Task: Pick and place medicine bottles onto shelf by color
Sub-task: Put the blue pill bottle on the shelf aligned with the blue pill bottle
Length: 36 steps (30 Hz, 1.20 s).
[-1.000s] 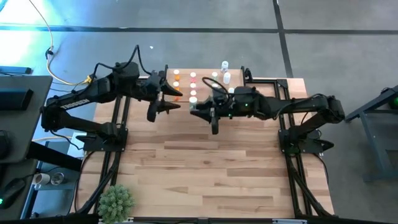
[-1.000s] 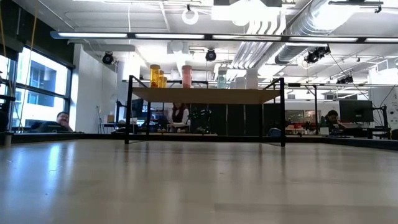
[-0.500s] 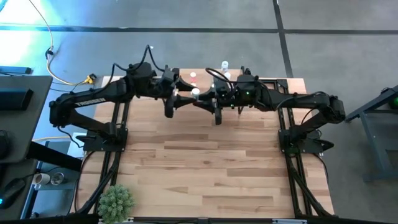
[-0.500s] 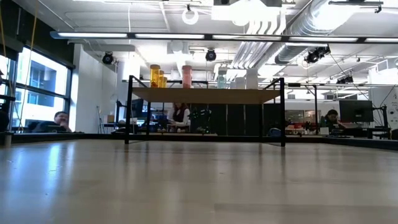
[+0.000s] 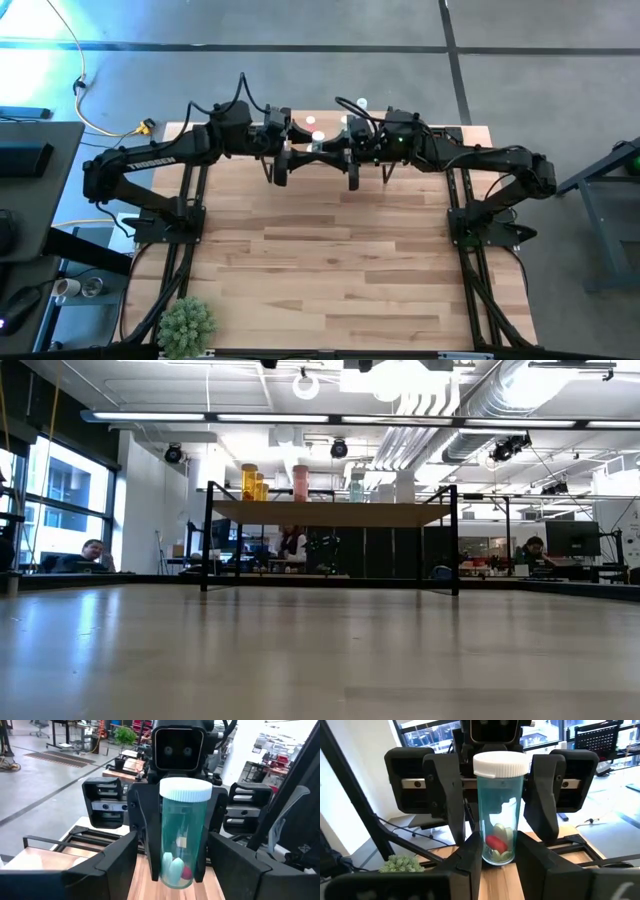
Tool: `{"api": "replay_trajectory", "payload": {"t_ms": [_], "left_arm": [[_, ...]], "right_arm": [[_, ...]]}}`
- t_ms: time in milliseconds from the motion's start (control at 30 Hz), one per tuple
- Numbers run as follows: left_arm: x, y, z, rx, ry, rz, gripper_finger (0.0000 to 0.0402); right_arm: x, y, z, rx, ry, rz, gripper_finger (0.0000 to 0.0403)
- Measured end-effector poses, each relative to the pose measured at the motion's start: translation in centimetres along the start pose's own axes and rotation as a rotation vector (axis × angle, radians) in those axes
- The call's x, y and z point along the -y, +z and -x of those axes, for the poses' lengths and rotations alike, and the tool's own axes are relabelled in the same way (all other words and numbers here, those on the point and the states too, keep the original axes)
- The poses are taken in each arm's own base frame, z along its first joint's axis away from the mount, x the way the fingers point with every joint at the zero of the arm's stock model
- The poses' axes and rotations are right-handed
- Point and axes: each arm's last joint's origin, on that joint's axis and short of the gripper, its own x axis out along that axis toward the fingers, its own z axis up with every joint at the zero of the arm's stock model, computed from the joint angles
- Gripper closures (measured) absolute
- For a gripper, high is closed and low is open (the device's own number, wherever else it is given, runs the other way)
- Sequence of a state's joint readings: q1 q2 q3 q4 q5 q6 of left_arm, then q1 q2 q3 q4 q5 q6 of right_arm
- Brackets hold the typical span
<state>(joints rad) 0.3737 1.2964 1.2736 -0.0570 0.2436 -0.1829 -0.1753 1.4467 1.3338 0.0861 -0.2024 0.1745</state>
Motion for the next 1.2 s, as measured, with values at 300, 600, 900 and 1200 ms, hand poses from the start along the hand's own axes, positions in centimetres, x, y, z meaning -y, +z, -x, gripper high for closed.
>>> {"api": "replay_trajectory", "payload": {"t_ms": [300, 600, 900, 1200], "left_arm": [[-0.01, 0.03, -0.01, 0.005, 0.013, -0.003, 0.0226], [-0.02, 0.18, 0.00, 0.021, 0.020, -0.015, 0.0264], [-0.01, 0.18, 0.00, 0.020, 0.016, -0.033, 0.0293], [-0.02, 0.04, 0.00, 0.005, 0.008, -0.064, 0.0307]], "right_arm": [[0.06, -0.01, 0.02, -0.004, 0.012, -0.001, 0.0319], [0.04, -0.33, 0.00, -0.036, 0.015, -0.011, 0.0319], [0.07, -0.33, 0.00, -0.035, 0.007, -0.011, 0.0319], [0.15, -0.42, 0.01, -0.045, 0.004, 0.013, 0.0319]]}}
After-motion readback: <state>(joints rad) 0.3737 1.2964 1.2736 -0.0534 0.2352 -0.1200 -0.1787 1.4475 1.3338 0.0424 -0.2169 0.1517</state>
